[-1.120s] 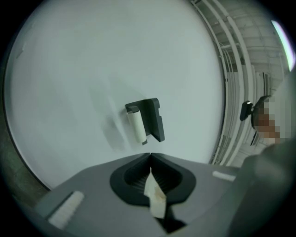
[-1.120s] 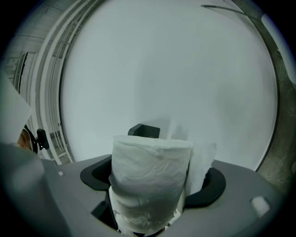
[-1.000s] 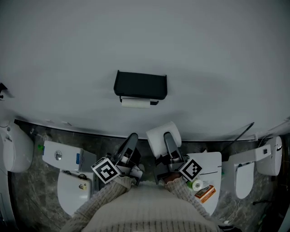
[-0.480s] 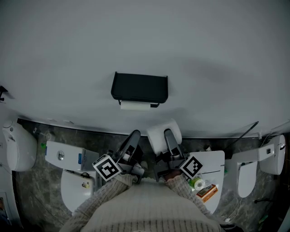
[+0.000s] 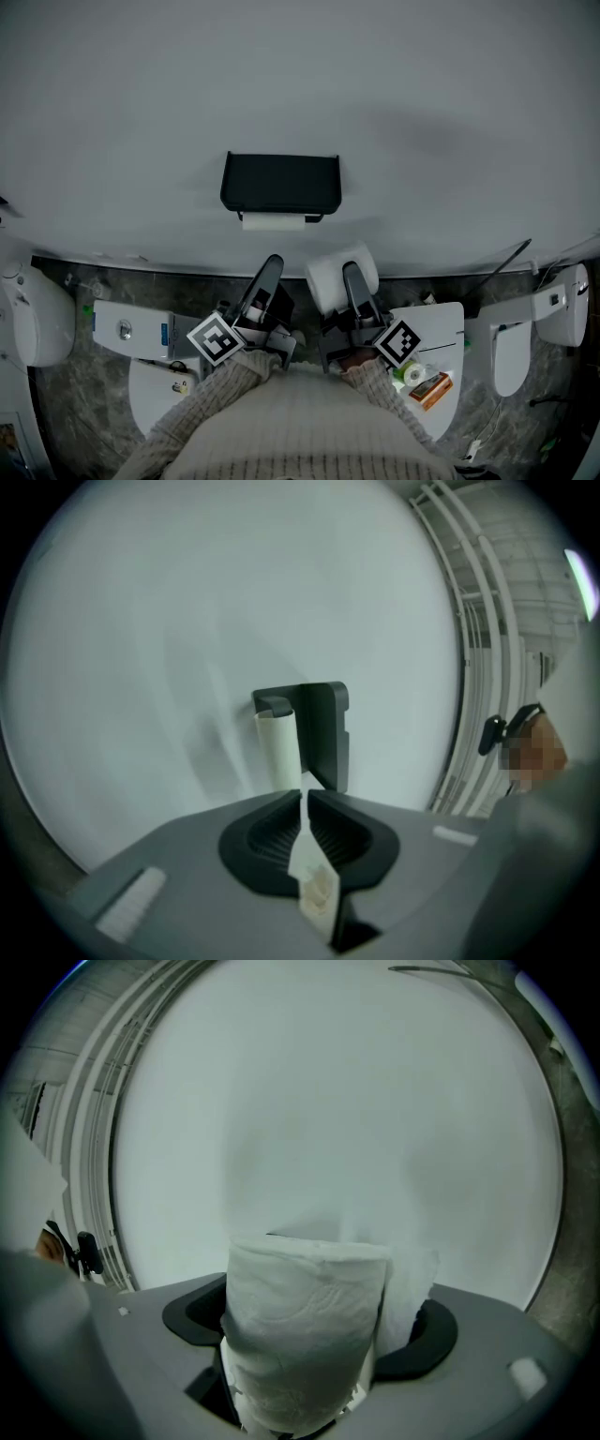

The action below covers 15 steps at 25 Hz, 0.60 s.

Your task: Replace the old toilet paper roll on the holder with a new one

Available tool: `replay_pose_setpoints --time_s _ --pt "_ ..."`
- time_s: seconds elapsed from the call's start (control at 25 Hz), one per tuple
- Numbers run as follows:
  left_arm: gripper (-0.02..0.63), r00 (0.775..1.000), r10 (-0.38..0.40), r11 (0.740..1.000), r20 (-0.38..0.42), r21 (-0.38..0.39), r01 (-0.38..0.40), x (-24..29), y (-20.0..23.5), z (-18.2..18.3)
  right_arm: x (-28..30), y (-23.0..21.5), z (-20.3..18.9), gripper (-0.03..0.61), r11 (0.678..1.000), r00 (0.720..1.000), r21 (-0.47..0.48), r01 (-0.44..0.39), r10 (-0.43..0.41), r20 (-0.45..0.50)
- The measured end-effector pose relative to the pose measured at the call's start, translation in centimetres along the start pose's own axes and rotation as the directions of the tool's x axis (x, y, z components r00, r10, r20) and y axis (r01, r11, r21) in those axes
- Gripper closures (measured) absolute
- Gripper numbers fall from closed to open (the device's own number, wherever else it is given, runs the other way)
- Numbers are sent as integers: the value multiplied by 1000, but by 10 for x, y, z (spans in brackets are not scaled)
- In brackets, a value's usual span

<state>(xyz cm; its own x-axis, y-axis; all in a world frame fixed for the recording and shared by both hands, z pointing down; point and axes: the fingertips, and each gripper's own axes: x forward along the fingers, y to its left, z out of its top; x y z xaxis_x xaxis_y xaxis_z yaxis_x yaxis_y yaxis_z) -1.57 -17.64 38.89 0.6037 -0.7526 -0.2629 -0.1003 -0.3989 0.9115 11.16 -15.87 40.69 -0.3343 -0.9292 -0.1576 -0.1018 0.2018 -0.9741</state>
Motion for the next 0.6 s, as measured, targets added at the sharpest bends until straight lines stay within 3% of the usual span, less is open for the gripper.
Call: replay_pose_setpoints --time_s 0.2,0.36,0.6 --pt "483 1000 11 1000 6 -25 -11 11 5 4 5 1 5 140 1000 1000 -2 -12 12 16" --pt "451 999 44 996 28 -75 -42 15 15 11 10 -1 5 140 1000 1000 5 -15 15 13" --pt "349 994 56 997 92 -57 -50 32 20 33 21 0 8 140 999 999 8 -33 33 8"
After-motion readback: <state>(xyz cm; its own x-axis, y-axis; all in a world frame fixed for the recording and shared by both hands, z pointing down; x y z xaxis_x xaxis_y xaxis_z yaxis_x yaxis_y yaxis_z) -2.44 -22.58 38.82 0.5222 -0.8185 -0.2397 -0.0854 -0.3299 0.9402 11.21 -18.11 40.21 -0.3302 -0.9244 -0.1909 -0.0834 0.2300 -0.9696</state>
